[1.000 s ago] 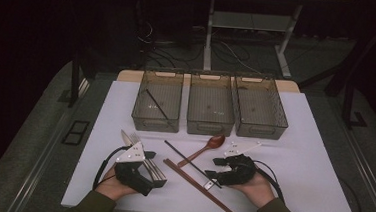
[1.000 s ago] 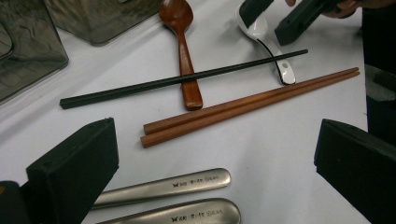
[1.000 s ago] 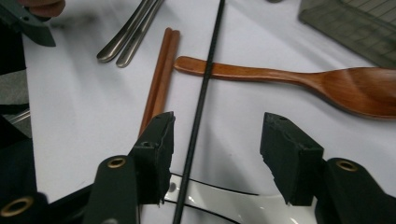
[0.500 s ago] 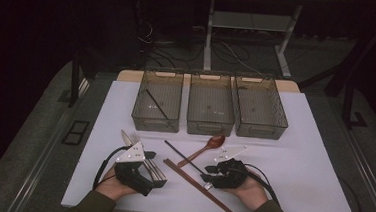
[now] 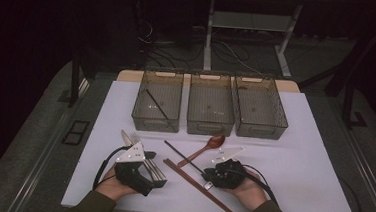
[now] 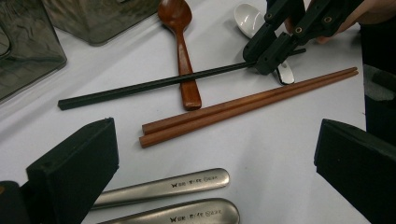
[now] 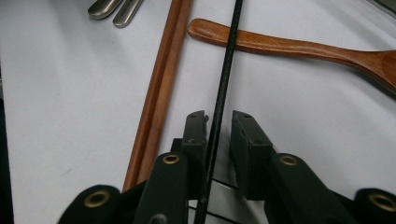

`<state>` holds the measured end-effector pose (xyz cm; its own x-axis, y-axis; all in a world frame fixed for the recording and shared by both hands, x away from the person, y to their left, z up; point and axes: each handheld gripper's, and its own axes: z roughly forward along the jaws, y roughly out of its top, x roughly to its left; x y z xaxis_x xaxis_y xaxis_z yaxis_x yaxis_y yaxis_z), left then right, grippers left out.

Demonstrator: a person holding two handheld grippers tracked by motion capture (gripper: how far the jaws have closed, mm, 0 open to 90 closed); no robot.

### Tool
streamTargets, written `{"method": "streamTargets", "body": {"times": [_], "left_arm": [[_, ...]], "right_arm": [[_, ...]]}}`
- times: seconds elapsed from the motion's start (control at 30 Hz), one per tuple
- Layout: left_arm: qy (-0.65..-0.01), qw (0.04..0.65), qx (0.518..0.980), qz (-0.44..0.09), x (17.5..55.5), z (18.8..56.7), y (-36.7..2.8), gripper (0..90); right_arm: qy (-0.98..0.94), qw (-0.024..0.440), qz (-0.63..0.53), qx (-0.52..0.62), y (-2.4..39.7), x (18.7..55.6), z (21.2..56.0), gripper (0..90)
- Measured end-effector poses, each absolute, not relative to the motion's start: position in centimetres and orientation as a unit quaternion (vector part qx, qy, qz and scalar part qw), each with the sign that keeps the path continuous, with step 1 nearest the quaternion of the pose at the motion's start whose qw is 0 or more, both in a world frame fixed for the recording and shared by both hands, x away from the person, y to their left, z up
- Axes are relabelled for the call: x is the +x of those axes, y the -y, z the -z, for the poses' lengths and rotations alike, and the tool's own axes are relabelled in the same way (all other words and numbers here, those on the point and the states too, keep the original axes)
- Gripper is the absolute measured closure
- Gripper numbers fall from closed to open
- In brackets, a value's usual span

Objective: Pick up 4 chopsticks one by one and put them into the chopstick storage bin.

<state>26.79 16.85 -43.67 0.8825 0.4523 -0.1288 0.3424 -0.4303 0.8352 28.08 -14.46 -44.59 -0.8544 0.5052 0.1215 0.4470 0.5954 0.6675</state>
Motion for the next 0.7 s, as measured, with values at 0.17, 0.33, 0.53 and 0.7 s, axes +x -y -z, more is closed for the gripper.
{"method": "streamTargets", "body": {"times": [0.17,0.33,0.53,0.7], "left_arm": [[-0.236,0.479,0.844,-0.057,26.76,43.66,-16.84,0.0],[-0.235,0.479,0.844,-0.057,26.78,43.67,-16.83,0.0],[-0.236,0.479,0.844,-0.057,26.76,43.66,-16.83,0.0],[-0.235,0.479,0.844,-0.057,26.77,43.65,-16.84,0.0]], "right_arm": [[-0.891,0.038,-0.362,0.271,14.55,28.25,44.62,81.1],[-0.89,0.041,-0.361,0.275,14.56,28.29,44.62,83.9],[-0.89,0.043,-0.361,0.277,14.55,28.33,44.63,85.1],[-0.89,0.047,-0.36,0.276,14.58,28.34,44.56,85.2]]}}
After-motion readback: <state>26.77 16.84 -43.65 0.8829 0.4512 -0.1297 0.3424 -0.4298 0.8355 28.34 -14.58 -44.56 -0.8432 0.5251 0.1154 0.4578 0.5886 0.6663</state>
